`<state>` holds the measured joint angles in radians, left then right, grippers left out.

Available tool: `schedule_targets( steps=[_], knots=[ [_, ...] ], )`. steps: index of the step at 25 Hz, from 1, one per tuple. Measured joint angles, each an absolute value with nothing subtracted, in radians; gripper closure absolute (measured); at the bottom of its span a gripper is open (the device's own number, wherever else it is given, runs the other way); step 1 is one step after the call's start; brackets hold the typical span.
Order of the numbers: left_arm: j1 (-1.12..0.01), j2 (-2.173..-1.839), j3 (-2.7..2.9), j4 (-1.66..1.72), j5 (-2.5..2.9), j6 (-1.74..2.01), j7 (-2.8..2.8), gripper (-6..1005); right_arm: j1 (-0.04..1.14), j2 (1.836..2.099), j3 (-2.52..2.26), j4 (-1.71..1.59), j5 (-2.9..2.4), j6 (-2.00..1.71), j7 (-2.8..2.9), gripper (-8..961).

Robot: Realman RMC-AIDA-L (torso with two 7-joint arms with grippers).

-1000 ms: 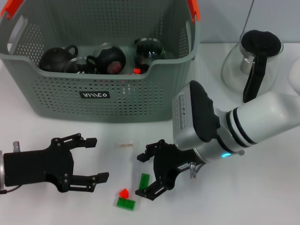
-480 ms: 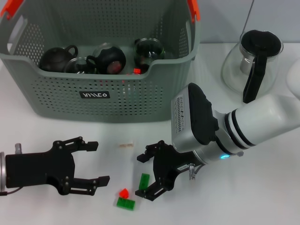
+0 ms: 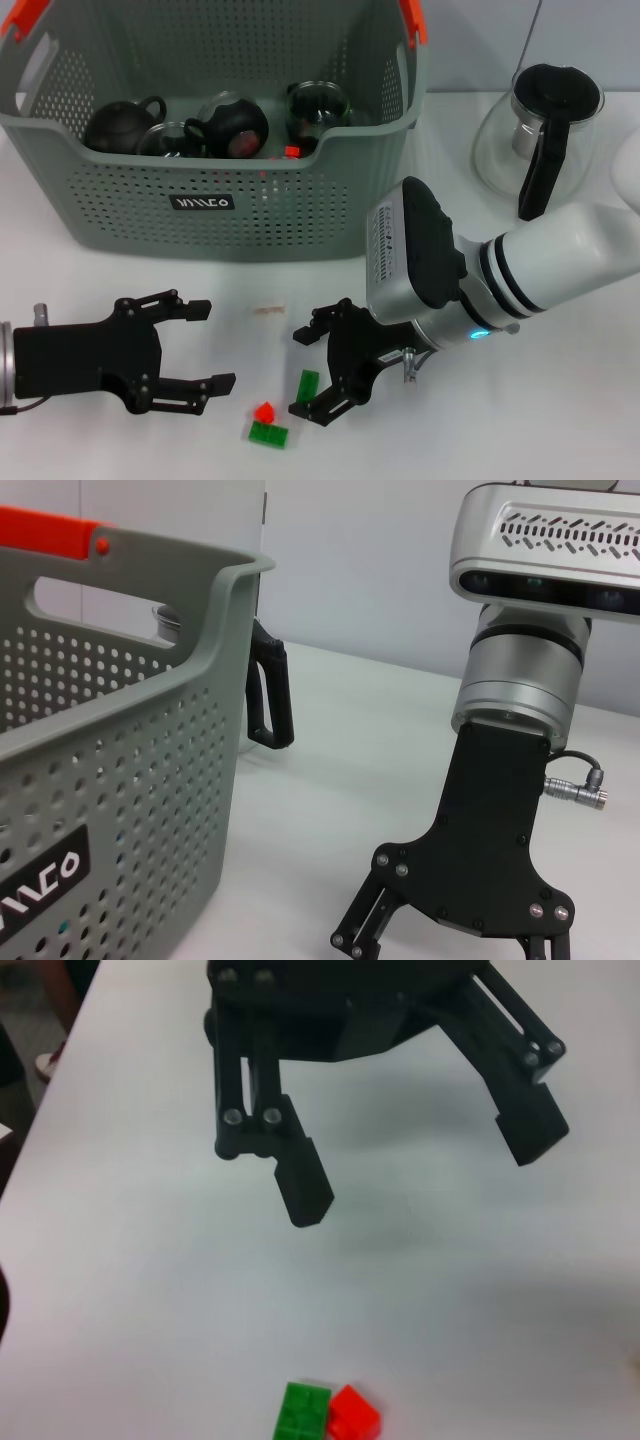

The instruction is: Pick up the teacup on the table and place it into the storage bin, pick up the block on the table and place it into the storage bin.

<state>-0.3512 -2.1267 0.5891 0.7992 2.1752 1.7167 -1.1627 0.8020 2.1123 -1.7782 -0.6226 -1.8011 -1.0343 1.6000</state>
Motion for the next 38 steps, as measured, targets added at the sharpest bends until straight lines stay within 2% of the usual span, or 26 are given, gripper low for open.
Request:
schedule_targets(
  steps=[7,12,31,37,38],
  knots=[
    [-0.354,-2.129,0.589,0.799,2.175,1.707,-1.170,48,0.799,2.115,-1.798,-0.620,-1.795,-1.015,1.602,24],
    [-0.358,-2.128,0.589,0.798,2.175,1.706,-1.173,49,0.799,2.115,-1.805,-0.620,-1.795,-1.006,1.606,215],
    [-0.367,-2.123,0.589,0.773,2.176,1.702,-1.166,49,0.799,2.117,-1.830,-0.620,-1.793,-1.003,1.626,328],
    [-0.368,-2.123,0.589,0.773,2.176,1.702,-1.168,51,0.797,2.115,-1.831,-0.622,-1.793,-1.003,1.628,519],
    [-0.368,-2.123,0.589,0.773,2.176,1.703,-1.169,51,0.796,2.113,-1.831,-0.625,-1.793,-1.003,1.629,519]
  ],
)
